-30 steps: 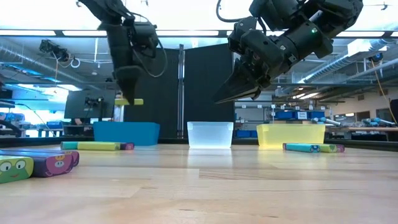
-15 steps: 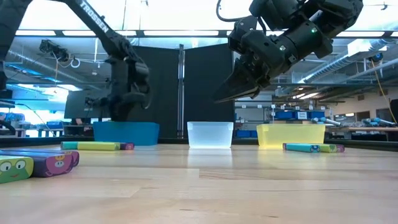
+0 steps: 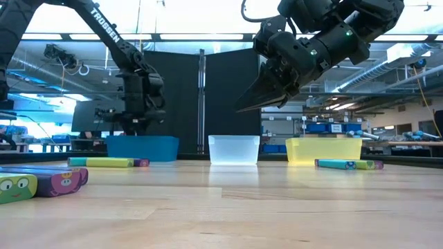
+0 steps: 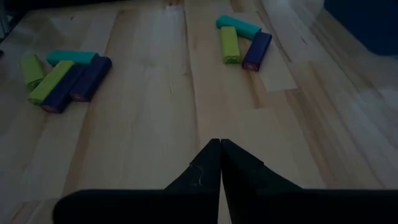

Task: Sort blocks
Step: Put the green block into the blue bin, then put the violet block into the yellow bin

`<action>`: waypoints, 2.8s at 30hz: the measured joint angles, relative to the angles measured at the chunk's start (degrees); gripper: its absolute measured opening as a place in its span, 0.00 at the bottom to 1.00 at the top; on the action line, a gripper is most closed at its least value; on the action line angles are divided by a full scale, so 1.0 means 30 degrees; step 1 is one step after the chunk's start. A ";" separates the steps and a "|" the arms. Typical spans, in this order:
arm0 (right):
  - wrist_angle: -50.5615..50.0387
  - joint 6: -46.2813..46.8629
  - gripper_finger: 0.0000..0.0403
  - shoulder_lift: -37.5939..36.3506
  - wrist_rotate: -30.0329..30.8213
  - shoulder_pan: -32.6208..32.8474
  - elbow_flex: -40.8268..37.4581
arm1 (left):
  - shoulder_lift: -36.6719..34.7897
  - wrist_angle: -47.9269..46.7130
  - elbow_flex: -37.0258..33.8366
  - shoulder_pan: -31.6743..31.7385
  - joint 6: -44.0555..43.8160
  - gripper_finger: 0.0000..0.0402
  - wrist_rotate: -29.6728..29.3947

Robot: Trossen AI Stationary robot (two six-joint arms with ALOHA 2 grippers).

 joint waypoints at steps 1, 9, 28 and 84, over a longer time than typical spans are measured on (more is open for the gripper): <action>-0.0005 0.0000 0.06 0.0000 0.0000 0.0000 0.0000 | 0.0000 -0.0068 -0.0001 0.0000 -0.0090 0.26 -0.0180; -0.0007 0.0029 0.06 0.0000 0.0000 0.0000 0.0000 | 0.0000 0.0638 -0.0690 -0.0007 -0.1007 0.26 -0.0424; -0.0007 0.0088 0.06 0.0000 0.0002 0.0000 0.0000 | 0.0000 0.1646 -0.2098 -0.0007 -0.1188 0.30 -0.0863; -0.1355 0.2176 0.15 -0.1435 -0.0896 0.0195 -0.0007 | -1.2954 1.1659 -1.2478 -1.6176 0.5324 0.54 0.5849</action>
